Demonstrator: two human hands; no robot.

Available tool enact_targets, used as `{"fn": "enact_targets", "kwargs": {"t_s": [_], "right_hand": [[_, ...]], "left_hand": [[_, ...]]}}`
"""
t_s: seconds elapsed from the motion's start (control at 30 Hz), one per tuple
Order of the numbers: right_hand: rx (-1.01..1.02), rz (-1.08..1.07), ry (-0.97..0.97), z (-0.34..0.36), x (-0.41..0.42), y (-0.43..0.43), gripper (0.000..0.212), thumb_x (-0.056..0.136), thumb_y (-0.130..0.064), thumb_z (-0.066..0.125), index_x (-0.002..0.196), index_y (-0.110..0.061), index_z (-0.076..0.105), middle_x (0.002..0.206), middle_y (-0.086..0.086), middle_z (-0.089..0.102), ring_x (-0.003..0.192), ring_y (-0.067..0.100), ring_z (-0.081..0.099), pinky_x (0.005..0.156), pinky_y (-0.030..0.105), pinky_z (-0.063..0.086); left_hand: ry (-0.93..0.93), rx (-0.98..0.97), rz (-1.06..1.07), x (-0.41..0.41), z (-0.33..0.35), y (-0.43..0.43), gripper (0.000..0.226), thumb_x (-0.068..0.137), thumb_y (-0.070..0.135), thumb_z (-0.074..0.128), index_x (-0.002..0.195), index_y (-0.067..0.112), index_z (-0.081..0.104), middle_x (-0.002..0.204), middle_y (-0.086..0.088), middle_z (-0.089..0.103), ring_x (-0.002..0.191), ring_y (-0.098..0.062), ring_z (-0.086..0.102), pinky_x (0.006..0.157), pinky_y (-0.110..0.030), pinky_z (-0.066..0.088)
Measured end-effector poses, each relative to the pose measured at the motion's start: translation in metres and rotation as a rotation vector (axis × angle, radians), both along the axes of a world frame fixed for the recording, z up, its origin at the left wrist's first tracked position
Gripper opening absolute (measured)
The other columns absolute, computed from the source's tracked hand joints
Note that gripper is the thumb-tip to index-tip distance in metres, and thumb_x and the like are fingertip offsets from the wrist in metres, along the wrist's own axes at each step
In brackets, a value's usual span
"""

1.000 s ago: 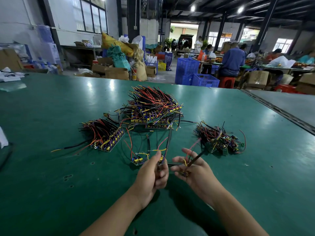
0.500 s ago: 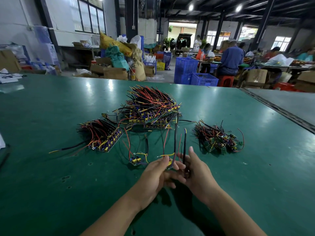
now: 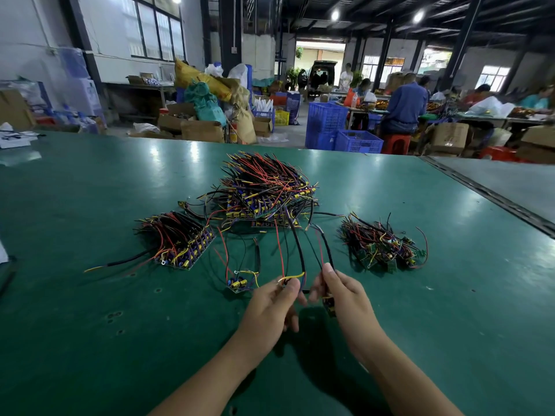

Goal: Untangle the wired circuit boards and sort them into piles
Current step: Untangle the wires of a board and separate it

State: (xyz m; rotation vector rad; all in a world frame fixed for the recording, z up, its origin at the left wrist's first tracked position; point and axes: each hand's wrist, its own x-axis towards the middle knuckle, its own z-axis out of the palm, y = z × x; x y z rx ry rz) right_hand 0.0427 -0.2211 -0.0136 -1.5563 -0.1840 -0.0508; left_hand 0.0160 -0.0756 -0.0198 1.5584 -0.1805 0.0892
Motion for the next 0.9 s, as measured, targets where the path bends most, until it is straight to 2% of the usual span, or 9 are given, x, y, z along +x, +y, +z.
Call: {"fn": "enact_targets", "kwargs": {"t_s": [0.13,0.27,0.37,0.47,0.6,0.67,0.77,0.83,0.9], "right_hand": [[0.075,0.049,0.028,0.000,-0.003,0.006,0.046,0.096,-0.048,0.042,0.063,-0.024,0.063,0.066,0.001,0.066,0.064,0.013,0.064,0.062,0.020,0.050],[0.129,0.079,0.133,-0.006,-0.001,0.012,0.041,0.081,-0.069,0.059,0.078,-0.028,0.068,0.083,-0.001,0.069,0.085,0.017,0.065,0.086,0.041,0.049],[0.161,0.092,0.103,-0.006,-0.002,0.013,0.064,0.067,-0.056,0.073,0.100,-0.004,0.055,0.093,0.008,0.069,0.088,0.021,0.062,0.088,0.043,0.049],[0.194,0.116,0.094,-0.007,-0.004,0.015,0.063,0.060,-0.035,0.082,0.107,-0.012,0.048,0.096,0.006,0.071,0.087,0.018,0.065,0.084,0.037,0.052],[0.244,0.111,0.153,-0.006,-0.003,0.017,0.044,0.082,0.000,0.070,0.119,-0.016,0.051,0.094,0.005,0.074,0.084,0.017,0.067,0.081,0.034,0.049],[0.189,0.075,0.147,-0.004,-0.003,0.017,0.027,0.089,0.004,0.060,0.112,-0.012,0.060,0.090,0.005,0.074,0.081,0.016,0.067,0.079,0.033,0.050],[0.185,0.025,0.141,-0.004,-0.004,0.017,0.025,0.092,0.006,0.051,0.106,-0.009,0.064,0.076,0.002,0.071,0.072,0.011,0.065,0.072,0.031,0.051],[0.191,-0.005,0.121,-0.004,-0.002,0.015,0.027,0.093,0.006,0.047,0.105,-0.011,0.065,0.068,0.000,0.065,0.068,0.010,0.061,0.070,0.027,0.048],[0.172,-0.027,0.086,-0.003,-0.001,0.012,0.030,0.092,0.006,0.046,0.104,-0.012,0.067,0.066,0.000,0.063,0.069,0.010,0.060,0.075,0.026,0.046]], "left_hand": [[-0.067,0.081,0.023,0.001,-0.007,-0.002,0.030,0.089,0.047,0.053,0.082,0.021,0.067,0.068,0.006,0.065,0.051,-0.011,0.052,0.049,-0.023,0.041],[-0.127,0.200,0.051,0.002,-0.013,0.001,0.051,0.082,0.065,0.053,0.079,0.014,0.062,0.061,-0.009,0.056,0.052,-0.011,0.048,0.053,-0.031,0.038],[-0.135,0.265,0.075,0.004,-0.015,0.000,0.051,0.076,0.068,0.055,0.073,0.017,0.057,0.053,0.002,0.047,0.049,-0.013,0.044,0.051,-0.030,0.035],[-0.214,0.394,0.104,0.008,-0.019,-0.001,0.037,0.079,0.056,0.060,0.090,0.024,0.071,0.061,0.011,0.059,0.052,-0.009,0.047,0.053,-0.027,0.041],[-0.208,0.516,0.208,0.010,-0.022,-0.001,0.037,0.074,0.060,0.056,0.089,0.029,0.072,0.062,0.018,0.059,0.051,-0.005,0.046,0.052,-0.027,0.041],[-0.212,0.599,0.228,0.009,-0.024,-0.001,0.042,0.069,0.068,0.051,0.078,0.030,0.066,0.062,0.019,0.057,0.051,-0.005,0.045,0.048,-0.025,0.033],[-0.218,0.594,0.179,0.005,-0.020,-0.001,0.037,0.065,0.071,0.058,0.062,0.034,0.056,0.058,0.020,0.054,0.049,-0.004,0.042,0.047,-0.019,0.026],[-0.198,0.524,0.157,0.005,-0.015,0.000,0.037,0.060,0.069,0.067,0.065,0.034,0.057,0.058,0.018,0.054,0.052,-0.002,0.043,0.050,-0.017,0.031],[-0.143,0.401,0.104,0.006,-0.009,0.004,0.041,0.058,0.060,0.073,0.084,0.032,0.058,0.077,0.019,0.061,0.068,0.001,0.054,0.065,-0.016,0.041]]}}
